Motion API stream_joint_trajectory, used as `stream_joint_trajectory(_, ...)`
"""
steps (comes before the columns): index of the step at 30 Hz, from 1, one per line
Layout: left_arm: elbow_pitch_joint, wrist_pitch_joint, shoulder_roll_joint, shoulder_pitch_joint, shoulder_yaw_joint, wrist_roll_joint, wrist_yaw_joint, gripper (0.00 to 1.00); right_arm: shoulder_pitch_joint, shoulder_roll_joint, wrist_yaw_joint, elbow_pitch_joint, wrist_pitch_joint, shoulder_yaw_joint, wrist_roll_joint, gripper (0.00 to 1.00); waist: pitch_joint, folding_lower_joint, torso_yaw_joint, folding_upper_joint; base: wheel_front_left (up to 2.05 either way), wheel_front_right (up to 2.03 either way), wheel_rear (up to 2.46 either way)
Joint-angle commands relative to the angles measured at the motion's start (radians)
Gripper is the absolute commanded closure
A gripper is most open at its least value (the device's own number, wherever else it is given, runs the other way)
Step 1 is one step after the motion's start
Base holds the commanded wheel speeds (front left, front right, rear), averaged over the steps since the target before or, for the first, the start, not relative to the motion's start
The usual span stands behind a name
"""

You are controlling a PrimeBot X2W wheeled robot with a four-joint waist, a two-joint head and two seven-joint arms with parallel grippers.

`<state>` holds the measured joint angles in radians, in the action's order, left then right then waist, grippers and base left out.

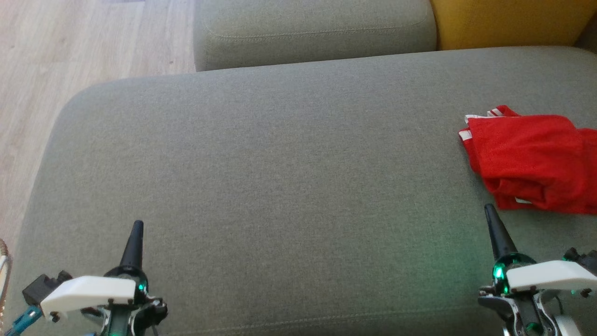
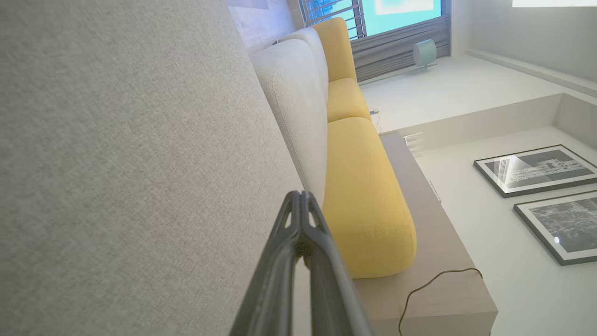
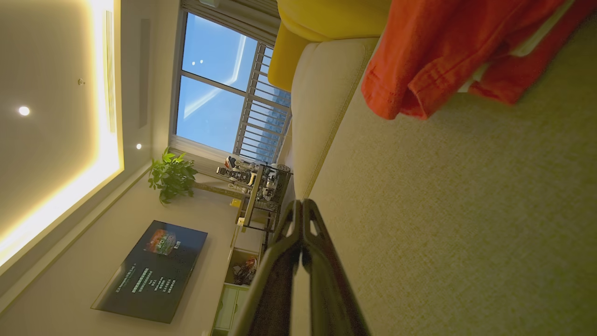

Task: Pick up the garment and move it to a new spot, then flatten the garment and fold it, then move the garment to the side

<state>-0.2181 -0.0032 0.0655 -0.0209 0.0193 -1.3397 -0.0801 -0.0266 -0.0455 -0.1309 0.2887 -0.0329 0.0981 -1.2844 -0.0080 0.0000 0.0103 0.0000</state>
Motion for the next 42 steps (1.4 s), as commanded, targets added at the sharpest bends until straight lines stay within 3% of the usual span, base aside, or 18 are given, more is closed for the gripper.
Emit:
stream_joint_trajectory(1,0.026,0.007,0.018,0.06,-0.033,-0.023,-0.01,1.0,-0.055,-0.005,0.0,-0.039,-0.009,-0.01,-0.028,1.0,0.0,0.0,0.0,0.0,0.0,0.0,0.0)
stream_joint_trajectory(25,-0.024,0.08,0.016,0.124,-0.089,-0.298,-0.05,1.0,-0.081,-0.005,0.0,-0.044,-0.079,0.015,-0.317,1.0,0.011,0.0,-0.01,0.0,0.0,0.0,0.0)
stream_joint_trajectory(42,-0.025,0.088,0.01,0.126,-0.098,-0.298,-0.051,1.0,-0.081,-0.005,0.0,-0.044,-0.08,0.016,-0.324,1.0,0.011,0.0,-0.01,0.0,0.0,0.0,0.0)
